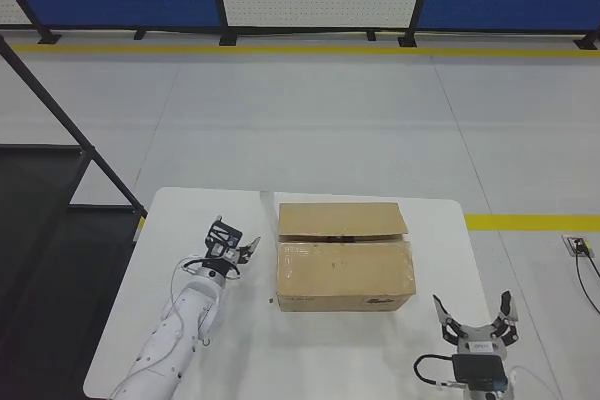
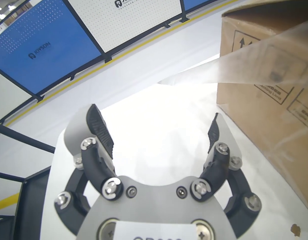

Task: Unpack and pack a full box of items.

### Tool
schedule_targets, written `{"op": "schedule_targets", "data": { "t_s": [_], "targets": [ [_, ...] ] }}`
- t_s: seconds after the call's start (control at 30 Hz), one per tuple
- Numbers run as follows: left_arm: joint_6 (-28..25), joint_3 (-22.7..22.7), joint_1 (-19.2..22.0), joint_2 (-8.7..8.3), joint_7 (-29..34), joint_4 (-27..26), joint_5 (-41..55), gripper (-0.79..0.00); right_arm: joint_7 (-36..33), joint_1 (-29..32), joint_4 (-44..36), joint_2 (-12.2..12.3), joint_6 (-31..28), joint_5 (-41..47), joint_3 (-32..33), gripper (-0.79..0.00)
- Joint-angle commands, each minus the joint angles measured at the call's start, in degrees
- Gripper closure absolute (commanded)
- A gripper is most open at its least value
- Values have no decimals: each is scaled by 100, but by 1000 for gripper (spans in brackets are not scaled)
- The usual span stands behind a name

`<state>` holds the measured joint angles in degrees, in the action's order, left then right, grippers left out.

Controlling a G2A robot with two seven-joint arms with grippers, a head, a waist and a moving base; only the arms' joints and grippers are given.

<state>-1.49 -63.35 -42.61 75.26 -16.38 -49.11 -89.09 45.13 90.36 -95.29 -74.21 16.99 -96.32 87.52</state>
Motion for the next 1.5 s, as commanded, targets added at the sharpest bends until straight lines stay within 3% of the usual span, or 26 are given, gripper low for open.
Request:
{"op": "schedule_targets", "data": {
  "t_s": [0.0,0.37,0.77,1.1,1.47],
  "targets": [
    [13,158,202,68,-152,324,-65,-785,28,64,-27,-1,23,26,40,-785],
    [540,854,963,534,-1028,1584,-158,-785,199,520,-189,-28,261,206,225,-785],
    [1476,817,1216,870,-2065,2272,499,-785,121,551,-262,-46,196,139,288,-785],
    [2061,477,1227,945,-2892,2432,1076,-785,-5,306,-227,-47,-37,-29,263,-785],
    [2199,-22,997,798,-3378,2317,1429,-785,-74,68,-137,-53,-203,-115,224,-785]
  ]
}}
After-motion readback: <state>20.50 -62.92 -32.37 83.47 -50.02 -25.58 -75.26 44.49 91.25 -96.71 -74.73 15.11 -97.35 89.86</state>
